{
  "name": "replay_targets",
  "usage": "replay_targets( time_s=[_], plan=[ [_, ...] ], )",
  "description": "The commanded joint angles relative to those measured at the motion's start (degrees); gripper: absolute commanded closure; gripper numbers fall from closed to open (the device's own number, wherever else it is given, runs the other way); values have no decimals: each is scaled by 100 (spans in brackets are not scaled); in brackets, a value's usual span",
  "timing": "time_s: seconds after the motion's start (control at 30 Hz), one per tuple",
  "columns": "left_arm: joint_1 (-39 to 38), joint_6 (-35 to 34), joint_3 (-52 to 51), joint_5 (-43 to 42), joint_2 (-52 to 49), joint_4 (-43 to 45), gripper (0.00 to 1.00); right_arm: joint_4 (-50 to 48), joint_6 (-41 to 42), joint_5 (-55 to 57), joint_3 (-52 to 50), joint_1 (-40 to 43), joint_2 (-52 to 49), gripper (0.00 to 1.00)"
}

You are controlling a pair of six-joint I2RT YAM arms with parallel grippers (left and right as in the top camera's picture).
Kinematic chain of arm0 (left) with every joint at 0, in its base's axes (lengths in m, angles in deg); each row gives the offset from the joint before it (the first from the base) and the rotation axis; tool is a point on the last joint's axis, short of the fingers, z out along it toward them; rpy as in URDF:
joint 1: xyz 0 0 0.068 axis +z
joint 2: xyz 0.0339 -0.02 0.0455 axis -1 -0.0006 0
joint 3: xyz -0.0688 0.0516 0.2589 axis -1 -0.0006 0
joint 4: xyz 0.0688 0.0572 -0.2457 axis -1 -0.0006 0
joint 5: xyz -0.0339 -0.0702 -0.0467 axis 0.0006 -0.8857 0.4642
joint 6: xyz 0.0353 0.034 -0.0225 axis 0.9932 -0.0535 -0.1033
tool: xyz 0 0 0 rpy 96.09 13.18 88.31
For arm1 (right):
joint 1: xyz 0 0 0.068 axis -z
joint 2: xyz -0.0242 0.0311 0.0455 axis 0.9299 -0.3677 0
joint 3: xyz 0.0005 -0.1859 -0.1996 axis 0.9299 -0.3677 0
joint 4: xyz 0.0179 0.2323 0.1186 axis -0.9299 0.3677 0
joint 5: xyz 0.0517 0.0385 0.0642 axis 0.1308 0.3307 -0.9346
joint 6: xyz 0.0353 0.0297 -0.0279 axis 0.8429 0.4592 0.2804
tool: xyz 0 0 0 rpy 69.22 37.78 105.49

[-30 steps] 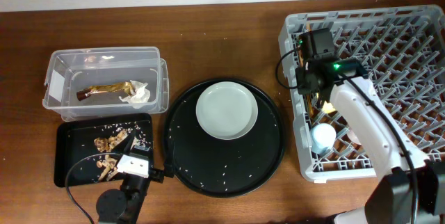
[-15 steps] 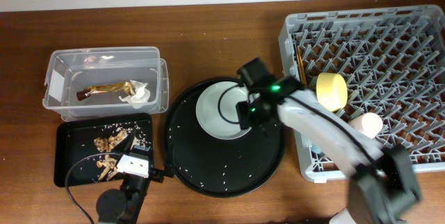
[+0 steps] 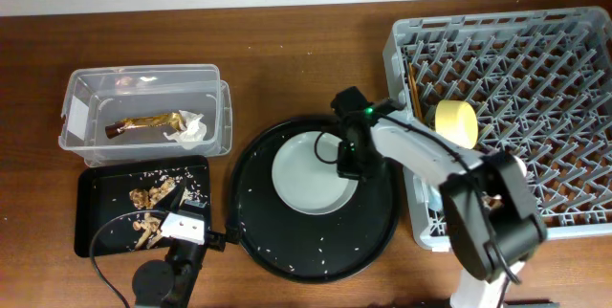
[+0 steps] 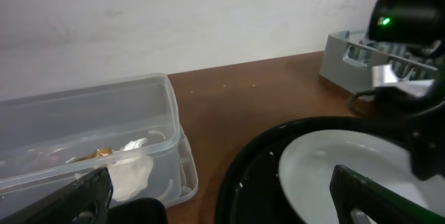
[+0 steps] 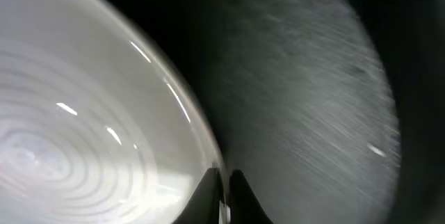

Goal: Sort waste into correct bins and load items into the dishwasher rack
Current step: 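Grasp the white plate edge with the right gripper and lift it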

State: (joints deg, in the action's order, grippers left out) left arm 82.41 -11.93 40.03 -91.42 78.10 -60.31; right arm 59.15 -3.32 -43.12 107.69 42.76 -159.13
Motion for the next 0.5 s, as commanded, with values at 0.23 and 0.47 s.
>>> replay_targets(
  time_s=[0.23,0.47],
  plan=[
    [-28,92,-57,46,22,20,1,188,-892,3930,186,2155,3971,96],
    [-28,92,-57,46,22,20,1,-960,-2623,4846,186,3963,3722,96]
  ],
)
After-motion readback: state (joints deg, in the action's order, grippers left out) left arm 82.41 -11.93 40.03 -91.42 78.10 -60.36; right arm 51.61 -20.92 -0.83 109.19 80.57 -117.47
